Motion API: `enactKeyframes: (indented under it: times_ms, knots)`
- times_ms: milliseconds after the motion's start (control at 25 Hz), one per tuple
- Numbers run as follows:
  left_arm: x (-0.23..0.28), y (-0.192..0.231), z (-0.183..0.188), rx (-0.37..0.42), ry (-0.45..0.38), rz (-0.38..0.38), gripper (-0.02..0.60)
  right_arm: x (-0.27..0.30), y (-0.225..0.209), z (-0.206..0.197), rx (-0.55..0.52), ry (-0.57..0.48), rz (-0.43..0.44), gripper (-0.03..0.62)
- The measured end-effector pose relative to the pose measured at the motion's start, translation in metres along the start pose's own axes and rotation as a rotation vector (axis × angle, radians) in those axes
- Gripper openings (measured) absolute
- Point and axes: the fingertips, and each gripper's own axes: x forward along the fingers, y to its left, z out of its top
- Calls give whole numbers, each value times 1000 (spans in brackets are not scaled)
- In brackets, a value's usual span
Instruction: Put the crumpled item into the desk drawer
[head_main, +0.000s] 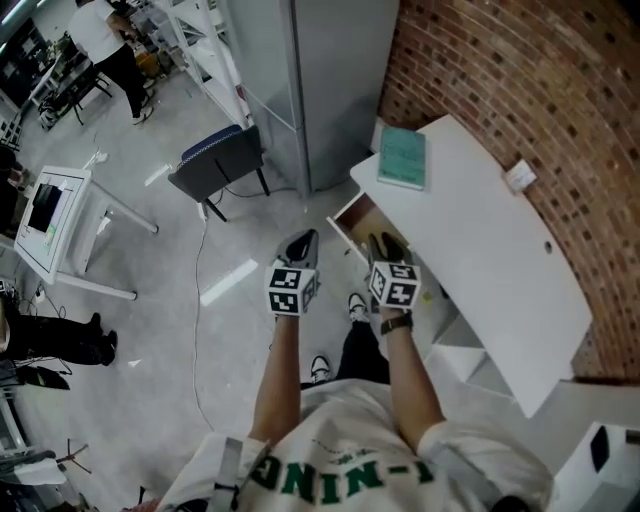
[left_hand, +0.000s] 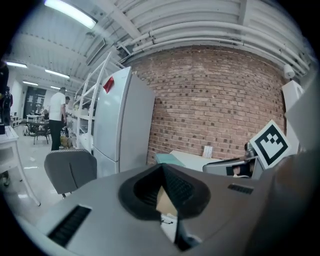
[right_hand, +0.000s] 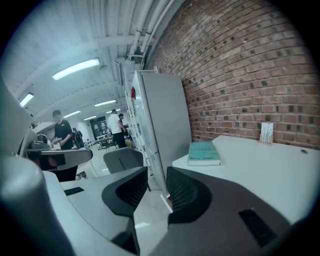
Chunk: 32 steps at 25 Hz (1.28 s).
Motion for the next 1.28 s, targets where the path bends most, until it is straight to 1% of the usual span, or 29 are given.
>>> enactKeyframes:
  times_ms: [80,200,320,520,680,920,1280]
  knots:
    - [-12,1,10,19,-5,9,-3,-11,11,15,5,-38,14,115]
    - [-31,3,25,31,-17,18,-3,-26,24,31,3,-84,24,93]
    - [-50,9,40,50,-46,35,-3,-37,36,45,-10,-130,34,67]
    - [-76,15,62,60,-93,59,-3,-56,53,71,-22,-206,41,29]
    - [-92,20,74,76,-132,72,-3,-69,67,86,-23,-257,55,16]
    - [-97,18,77,81,-154,71,-3,-80,82,98,-62,-296,98,5]
    - [-98,16,79,77,-177,77,-3,-83,84,98,-83,-309,108,5]
